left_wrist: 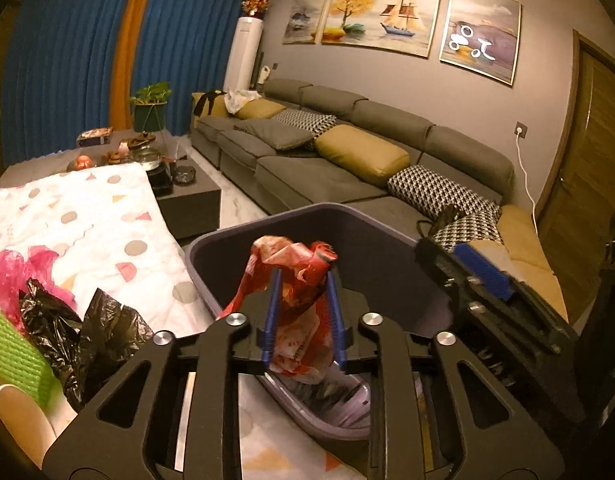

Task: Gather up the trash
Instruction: 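Open both tools to drop the wrapper and black bag into the bin, then grasp the red paper cup with the left tool while the right tool grasps the white-orange cup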

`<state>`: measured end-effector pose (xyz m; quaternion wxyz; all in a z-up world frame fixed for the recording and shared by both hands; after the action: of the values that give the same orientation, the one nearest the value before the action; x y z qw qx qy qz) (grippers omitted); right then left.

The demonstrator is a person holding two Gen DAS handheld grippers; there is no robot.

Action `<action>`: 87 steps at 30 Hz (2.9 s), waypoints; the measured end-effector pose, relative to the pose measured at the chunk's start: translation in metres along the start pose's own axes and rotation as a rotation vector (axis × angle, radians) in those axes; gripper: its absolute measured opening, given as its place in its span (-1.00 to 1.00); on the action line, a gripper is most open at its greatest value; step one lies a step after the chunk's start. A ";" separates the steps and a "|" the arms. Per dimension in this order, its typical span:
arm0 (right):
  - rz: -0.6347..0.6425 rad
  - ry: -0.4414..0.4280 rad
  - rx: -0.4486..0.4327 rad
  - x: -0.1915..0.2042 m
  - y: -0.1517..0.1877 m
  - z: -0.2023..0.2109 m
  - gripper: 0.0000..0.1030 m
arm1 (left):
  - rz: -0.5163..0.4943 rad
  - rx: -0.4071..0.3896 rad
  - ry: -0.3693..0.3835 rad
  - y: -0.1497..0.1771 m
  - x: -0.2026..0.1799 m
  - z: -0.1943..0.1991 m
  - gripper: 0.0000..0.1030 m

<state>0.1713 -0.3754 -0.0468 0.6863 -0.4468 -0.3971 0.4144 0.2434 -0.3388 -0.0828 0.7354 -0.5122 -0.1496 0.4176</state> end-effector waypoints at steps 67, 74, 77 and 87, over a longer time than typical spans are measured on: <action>0.125 -0.212 -0.015 0.148 0.066 0.142 0.67 | 0.046 0.063 -0.430 0.141 0.132 0.238 0.06; 0.140 -0.236 0.018 0.155 0.073 0.132 0.60 | 0.072 0.134 -0.435 0.150 0.143 0.224 -0.61; 0.149 -0.249 0.042 0.161 0.079 0.126 0.51 | 0.102 0.141 -0.426 0.151 0.149 0.224 -0.89; 0.178 -0.333 0.147 0.197 0.100 0.100 0.15 | 0.136 0.051 -0.428 0.134 0.157 0.253 -0.96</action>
<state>0.1257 -0.1391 -0.0776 0.6027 -0.3540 -0.4328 0.5693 0.1129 -0.0423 -0.1246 0.6700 -0.4020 -0.2566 0.5689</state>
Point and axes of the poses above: each gripper's, at about its wrist camera, not at the fingertips, and z roughly against the way its jaws point, x to its left, y to its underside, the point moved 7 cm from there along -z, roughly the way its jaws point, and after that the axes turned 3 degrees about -x, right-handed, at the moved point
